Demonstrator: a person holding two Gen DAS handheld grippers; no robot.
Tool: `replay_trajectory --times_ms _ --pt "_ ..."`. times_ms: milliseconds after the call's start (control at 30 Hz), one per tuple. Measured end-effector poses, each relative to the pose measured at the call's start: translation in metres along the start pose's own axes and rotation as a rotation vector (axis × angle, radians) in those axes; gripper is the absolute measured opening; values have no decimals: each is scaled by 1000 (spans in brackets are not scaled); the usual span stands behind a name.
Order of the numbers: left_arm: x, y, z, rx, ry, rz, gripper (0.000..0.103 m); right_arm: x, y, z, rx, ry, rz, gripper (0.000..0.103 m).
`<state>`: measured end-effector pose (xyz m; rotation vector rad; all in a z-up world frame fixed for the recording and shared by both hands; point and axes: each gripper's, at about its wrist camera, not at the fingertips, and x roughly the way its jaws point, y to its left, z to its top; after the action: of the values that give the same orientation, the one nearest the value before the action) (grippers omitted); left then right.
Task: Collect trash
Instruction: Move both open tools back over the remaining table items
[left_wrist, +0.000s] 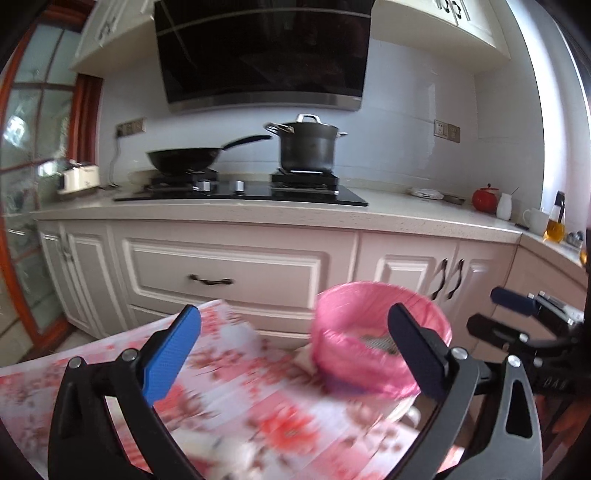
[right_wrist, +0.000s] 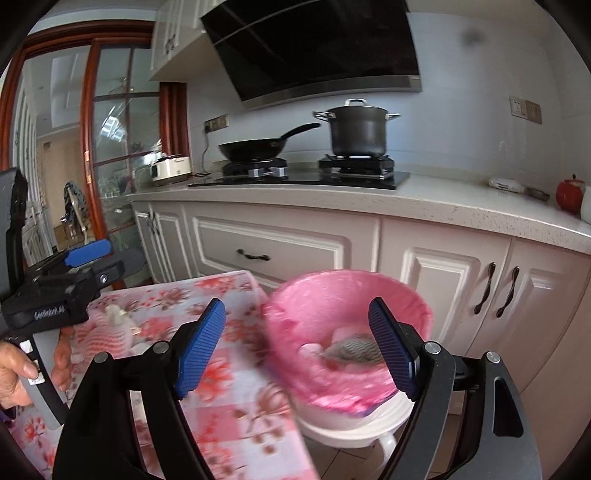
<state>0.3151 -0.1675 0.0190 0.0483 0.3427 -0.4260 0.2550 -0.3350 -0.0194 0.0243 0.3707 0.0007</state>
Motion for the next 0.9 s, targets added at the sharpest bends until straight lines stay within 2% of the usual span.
replay_trajectory --times_ms 267,500,700,900 --pt "-85 46 -41 -12 -5 84 98 -22 63 -6 45 -2 92 80" --pt "-149 84 -78 -33 14 178 98 -33 122 -18 7 -2 158 80" --pt "-182 104 -108 -26 53 243 98 -27 157 -33 -25 42 198 80" --pt "-206 126 -136 -72 69 299 98 -13 181 -53 -60 100 205 80"
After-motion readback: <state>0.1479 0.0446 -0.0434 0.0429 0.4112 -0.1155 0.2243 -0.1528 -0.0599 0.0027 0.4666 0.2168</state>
